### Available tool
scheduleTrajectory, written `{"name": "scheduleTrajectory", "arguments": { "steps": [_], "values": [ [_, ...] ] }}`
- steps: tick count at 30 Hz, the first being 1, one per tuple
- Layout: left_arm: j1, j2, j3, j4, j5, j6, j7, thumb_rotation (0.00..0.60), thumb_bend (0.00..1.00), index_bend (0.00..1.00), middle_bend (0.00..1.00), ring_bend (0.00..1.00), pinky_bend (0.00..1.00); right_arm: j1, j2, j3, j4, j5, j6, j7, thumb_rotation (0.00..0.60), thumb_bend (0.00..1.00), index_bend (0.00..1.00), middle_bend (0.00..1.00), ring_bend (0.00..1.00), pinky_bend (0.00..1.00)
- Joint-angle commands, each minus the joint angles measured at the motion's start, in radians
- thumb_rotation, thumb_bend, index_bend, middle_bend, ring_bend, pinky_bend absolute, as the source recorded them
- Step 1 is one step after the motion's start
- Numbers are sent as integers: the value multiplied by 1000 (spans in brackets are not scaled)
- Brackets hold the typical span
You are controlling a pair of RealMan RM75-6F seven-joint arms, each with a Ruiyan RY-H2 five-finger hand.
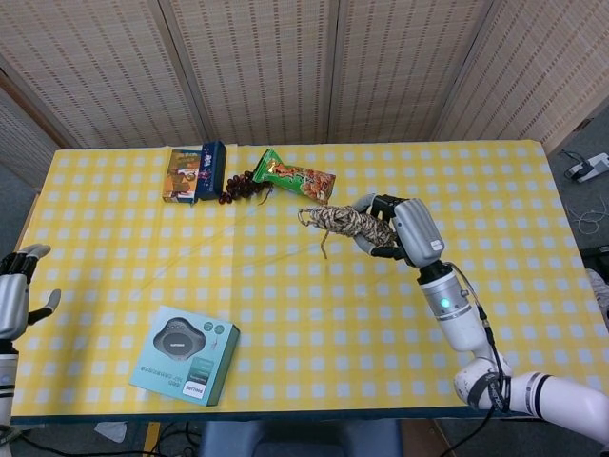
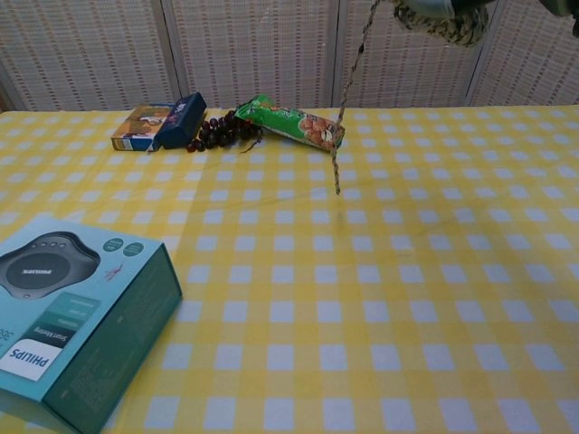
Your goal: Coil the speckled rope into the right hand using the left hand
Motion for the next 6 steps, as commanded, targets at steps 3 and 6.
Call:
{"name": "scheduleTrajectory", "arguments": {
  "steps": [3, 6],
  "values": [
    [57, 3, 15, -23, 61, 58, 5, 600, 324, 260, 200, 193, 298, -8, 9, 0, -10, -5, 2, 3, 600, 404, 927, 714, 553, 599],
    [80, 11, 21, -47, 73, 66, 17, 600, 323, 265, 200, 192, 298, -12, 8, -1, -12, -5, 3, 5, 600, 405, 927, 714, 553, 599]
  ]
}}
